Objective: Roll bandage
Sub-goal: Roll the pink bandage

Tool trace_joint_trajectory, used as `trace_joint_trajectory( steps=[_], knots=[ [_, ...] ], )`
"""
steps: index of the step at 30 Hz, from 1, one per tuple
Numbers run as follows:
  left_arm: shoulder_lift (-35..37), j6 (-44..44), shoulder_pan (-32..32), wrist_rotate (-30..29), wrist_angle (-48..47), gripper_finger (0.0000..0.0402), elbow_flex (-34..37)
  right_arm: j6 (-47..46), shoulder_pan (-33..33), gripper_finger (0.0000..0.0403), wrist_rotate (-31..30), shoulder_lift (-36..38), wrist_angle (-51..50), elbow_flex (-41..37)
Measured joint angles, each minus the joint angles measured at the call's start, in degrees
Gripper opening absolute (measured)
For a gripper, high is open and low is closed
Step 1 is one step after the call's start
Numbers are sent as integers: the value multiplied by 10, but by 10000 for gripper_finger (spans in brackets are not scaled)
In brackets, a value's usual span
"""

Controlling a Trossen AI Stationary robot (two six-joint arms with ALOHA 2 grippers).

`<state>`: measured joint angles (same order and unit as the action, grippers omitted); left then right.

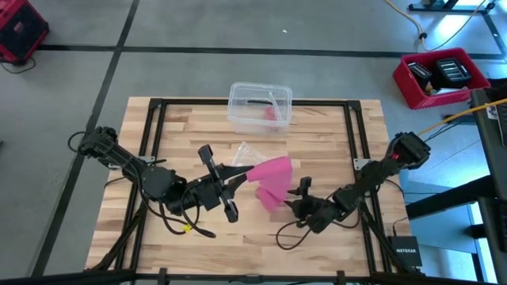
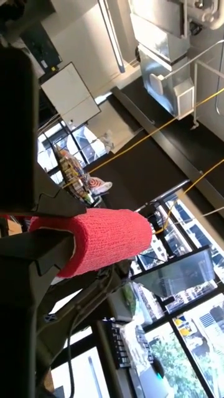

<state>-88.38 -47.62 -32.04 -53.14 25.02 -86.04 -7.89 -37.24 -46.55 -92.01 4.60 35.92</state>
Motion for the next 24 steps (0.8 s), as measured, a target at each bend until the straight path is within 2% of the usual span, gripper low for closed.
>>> trace_joint_trajectory(
  steps=[3,8,15,24],
  knots=[
    [0,4,6,0,0,17,0,20,7,186,22,-11,35,0],
    [0,14,20,0,0,17,0,23,-2,186,26,-8,22,0],
    [0,29,47,-16,0,17,0,23,-36,186,-23,14,-13,0],
    [0,49,64,-21,0,17,0,24,-71,186,-20,19,-13,0]
  ],
)
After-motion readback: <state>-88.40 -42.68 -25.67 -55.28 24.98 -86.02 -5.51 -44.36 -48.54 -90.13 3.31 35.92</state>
